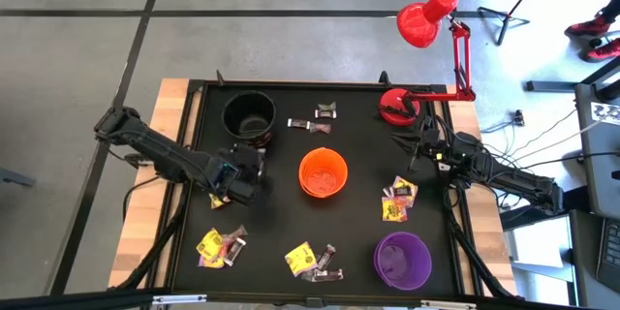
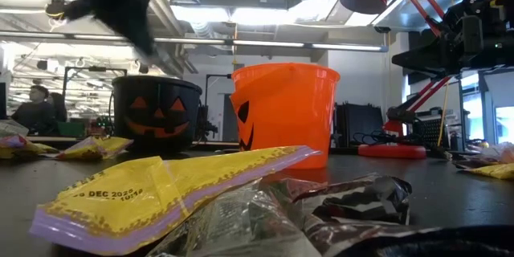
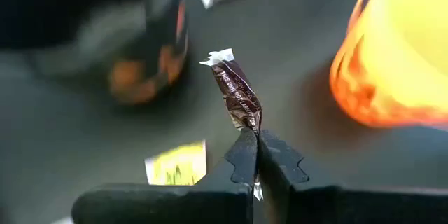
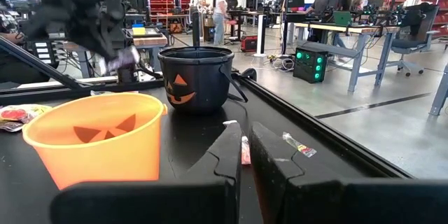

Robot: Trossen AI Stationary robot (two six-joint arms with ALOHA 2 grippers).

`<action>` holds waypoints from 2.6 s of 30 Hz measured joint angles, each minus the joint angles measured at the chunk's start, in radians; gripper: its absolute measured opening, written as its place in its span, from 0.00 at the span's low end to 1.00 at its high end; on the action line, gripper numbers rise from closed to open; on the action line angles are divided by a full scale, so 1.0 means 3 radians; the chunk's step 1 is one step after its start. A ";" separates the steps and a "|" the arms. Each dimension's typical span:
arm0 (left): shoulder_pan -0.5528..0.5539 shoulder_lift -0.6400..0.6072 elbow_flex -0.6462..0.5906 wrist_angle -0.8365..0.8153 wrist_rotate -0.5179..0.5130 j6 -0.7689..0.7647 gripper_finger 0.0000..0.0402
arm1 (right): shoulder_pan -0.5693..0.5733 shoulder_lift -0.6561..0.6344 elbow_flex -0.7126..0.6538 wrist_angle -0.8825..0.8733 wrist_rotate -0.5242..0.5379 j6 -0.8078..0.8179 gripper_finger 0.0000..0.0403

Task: Sort candy
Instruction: Put the brown chocolate bar into the black bucket, then put the blue gummy into the orange bucket

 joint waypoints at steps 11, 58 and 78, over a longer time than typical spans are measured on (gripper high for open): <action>0.0479 -0.0003 0.0395 -0.0576 -0.1175 0.0427 0.00 | 0.0000 0.0000 0.0000 0.0001 0.0000 0.0000 0.07; 0.0262 -0.0360 0.0395 -0.0473 0.0466 0.1374 0.33 | 0.0001 0.0000 0.0000 0.0000 0.0001 0.0001 0.07; -0.0566 -0.0277 -0.0065 -0.0916 0.0079 0.0000 0.33 | 0.0001 0.0000 0.0000 0.0000 0.0000 0.0001 0.07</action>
